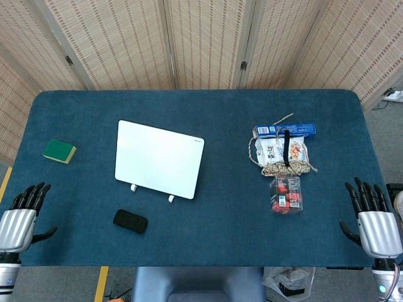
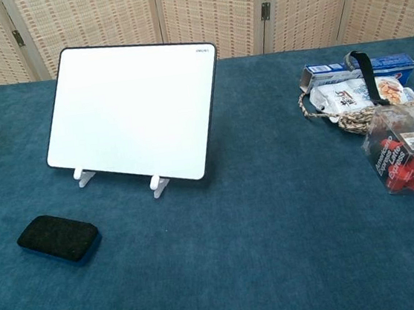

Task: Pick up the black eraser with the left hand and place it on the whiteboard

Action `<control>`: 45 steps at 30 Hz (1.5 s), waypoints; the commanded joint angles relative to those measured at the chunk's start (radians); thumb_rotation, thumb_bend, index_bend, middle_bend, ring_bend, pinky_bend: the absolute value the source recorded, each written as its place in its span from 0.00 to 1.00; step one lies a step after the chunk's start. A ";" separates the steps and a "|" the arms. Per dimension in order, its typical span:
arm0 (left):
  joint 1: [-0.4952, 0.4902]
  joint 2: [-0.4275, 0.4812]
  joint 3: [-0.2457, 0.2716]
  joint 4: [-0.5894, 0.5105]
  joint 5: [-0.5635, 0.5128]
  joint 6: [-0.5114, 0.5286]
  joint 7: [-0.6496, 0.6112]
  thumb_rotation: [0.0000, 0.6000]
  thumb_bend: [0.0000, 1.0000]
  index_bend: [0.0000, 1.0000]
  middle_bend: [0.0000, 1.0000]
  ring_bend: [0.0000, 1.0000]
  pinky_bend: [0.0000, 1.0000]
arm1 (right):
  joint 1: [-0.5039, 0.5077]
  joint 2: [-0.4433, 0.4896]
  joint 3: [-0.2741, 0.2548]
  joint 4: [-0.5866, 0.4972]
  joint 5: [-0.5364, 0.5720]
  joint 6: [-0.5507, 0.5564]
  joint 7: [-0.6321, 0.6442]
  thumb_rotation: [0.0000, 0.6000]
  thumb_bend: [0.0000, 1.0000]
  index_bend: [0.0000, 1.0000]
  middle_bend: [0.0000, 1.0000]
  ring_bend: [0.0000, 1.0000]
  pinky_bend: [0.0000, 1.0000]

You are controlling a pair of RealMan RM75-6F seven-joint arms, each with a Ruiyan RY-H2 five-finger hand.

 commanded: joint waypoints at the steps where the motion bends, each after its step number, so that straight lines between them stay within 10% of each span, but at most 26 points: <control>1: -0.003 0.000 0.000 0.001 -0.003 -0.005 0.001 1.00 0.19 0.00 0.10 0.10 0.18 | -0.001 0.002 0.001 0.000 0.000 0.001 0.004 1.00 0.27 0.00 0.00 0.00 0.00; 10: -0.008 0.007 0.018 -0.004 0.038 -0.004 -0.019 1.00 0.19 0.01 0.16 0.10 0.21 | 0.000 0.008 0.006 0.000 0.005 -0.006 0.018 1.00 0.27 0.00 0.00 0.00 0.00; 15: -0.015 -0.008 0.030 0.041 0.110 0.029 -0.043 1.00 0.19 0.08 0.93 0.68 0.81 | 0.010 0.013 0.010 -0.002 0.004 -0.019 0.030 1.00 0.27 0.00 0.00 0.00 0.00; 17: -0.032 -0.012 0.030 0.059 0.123 0.011 -0.058 1.00 0.18 0.12 1.00 0.83 0.94 | 0.018 0.017 0.013 -0.001 0.004 -0.032 0.040 1.00 0.27 0.00 0.00 0.00 0.00; 21: -0.056 -0.076 0.000 0.106 0.123 0.022 -0.052 1.00 0.18 0.37 1.00 1.00 1.00 | 0.040 0.021 0.017 0.002 0.015 -0.073 0.041 1.00 0.27 0.00 0.00 0.00 0.00; 29: -0.144 -0.096 0.006 0.003 0.026 -0.202 0.102 1.00 0.19 0.47 1.00 1.00 1.00 | 0.047 0.031 0.020 0.004 0.022 -0.085 0.067 1.00 0.27 0.00 0.00 0.00 0.00; 45: -0.289 -0.085 0.006 -0.170 -0.168 -0.464 0.271 1.00 0.19 0.26 1.00 1.00 1.00 | 0.047 0.036 0.013 0.007 0.015 -0.083 0.078 1.00 0.27 0.00 0.00 0.00 0.00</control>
